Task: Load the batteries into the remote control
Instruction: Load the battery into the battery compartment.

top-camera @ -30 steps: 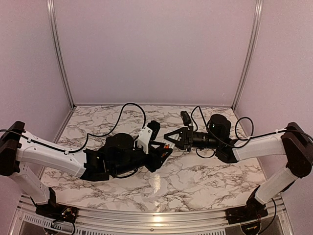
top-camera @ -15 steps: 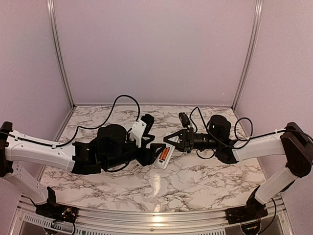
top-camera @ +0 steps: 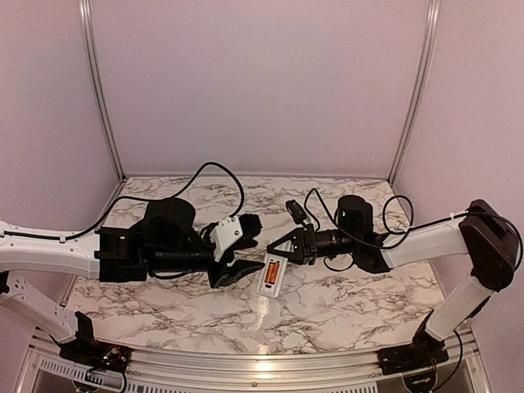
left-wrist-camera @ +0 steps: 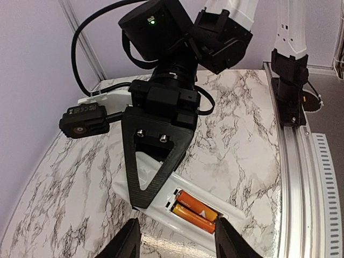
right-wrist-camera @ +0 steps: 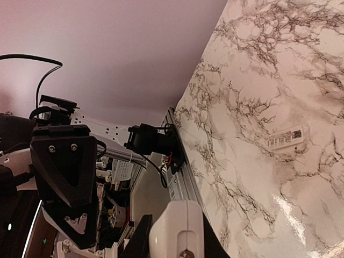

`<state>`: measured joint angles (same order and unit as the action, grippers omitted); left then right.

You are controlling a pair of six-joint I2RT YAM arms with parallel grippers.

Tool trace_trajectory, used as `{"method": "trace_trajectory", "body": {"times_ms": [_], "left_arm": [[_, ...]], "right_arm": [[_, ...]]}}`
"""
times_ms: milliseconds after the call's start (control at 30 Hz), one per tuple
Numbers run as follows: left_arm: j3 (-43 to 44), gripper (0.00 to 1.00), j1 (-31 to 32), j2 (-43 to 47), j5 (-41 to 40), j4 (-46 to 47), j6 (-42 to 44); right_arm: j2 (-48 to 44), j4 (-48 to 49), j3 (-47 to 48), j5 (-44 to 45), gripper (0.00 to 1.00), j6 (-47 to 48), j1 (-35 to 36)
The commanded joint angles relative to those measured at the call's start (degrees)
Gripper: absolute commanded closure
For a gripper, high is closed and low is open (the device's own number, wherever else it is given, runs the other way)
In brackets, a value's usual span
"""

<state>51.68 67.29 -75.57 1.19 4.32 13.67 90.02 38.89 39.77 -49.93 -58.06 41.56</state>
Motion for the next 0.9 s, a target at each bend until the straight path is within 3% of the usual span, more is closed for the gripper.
{"method": "trace_trajectory", "body": {"times_ms": [0,367,867], "left_arm": [[1.56,0.54,1.1,-1.17,3.71,-4.23,9.37],[2.78,0.72,3.08,-3.78,0.6,-5.59,13.96],[4.92,0.77,3.64,-6.93,-2.66,-7.7,17.45]], "right_arm": [[0.89,-3.98,3.95,-1.86,1.0,3.72,1.31],[2.76,-8.53,6.57,-1.81,1.0,6.72,3.05],[2.96,-12.77,8.56,-1.71,1.0,9.64,4.05]]}}
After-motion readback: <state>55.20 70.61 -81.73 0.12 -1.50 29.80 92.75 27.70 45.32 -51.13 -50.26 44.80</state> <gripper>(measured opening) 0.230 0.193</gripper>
